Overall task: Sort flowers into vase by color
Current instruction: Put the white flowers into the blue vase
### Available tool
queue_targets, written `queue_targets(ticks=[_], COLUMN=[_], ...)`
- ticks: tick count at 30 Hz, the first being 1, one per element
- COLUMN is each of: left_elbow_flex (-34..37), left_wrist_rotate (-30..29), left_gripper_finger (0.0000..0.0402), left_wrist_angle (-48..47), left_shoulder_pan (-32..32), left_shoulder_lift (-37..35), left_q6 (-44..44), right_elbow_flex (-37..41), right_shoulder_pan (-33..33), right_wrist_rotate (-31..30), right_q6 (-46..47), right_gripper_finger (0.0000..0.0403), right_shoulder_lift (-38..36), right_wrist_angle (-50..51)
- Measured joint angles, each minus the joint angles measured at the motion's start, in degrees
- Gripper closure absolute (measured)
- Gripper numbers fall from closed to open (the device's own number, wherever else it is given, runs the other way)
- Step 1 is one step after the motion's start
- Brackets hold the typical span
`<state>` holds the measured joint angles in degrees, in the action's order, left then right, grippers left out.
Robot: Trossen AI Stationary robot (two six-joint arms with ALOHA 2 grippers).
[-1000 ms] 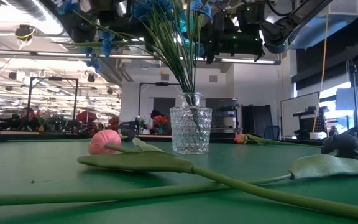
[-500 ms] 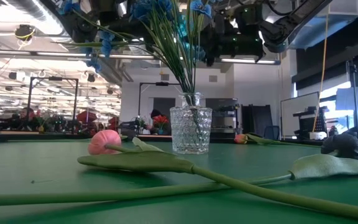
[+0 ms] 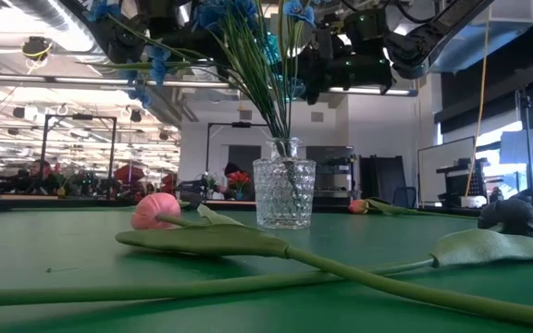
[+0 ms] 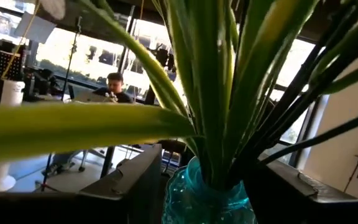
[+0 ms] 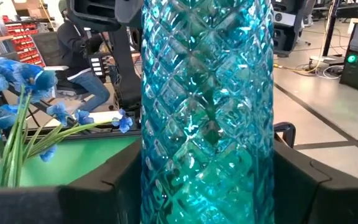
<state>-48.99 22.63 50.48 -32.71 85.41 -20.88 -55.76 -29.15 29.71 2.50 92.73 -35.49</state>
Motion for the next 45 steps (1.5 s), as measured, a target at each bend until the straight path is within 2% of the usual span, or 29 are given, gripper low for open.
queue_targets(ticks=[12, 27, 39, 45], left_elbow_flex=[0.1, 0.0, 0.0, 0.0], left_wrist_rotate=[6.1, 3.2, 3.3, -2.2], left_gripper_finger=[0.0190, 0.0190, 0.0190, 0.0193], left_wrist_angle=[-3.9, -3.7, -3.2, -4.3], left_shoulder_pan=[-0.6, 0.8, 2.0, 3.9], left_shoulder_lift=[-1.5, 0.8, 1.3, 1.3], left_q6=[-0.4, 0.7, 2.6, 6.8], right_elbow_flex=[0.0, 0.0, 0.0, 0.0], right_shoulder_pan=[0.0, -0.1, 0.0, -0.1], right_wrist_rotate=[-0.5, -0.2, -0.3, -0.4], right_q6=[0.1, 0.3, 0.0, 0.0], right_gripper_finger=[0.0157, 0.0157, 0.0157, 0.0157], right_shoulder_lift=[0.0, 0.0, 0.0, 0.0], right_wrist_angle=[0.8, 2.1, 2.8, 2.9])
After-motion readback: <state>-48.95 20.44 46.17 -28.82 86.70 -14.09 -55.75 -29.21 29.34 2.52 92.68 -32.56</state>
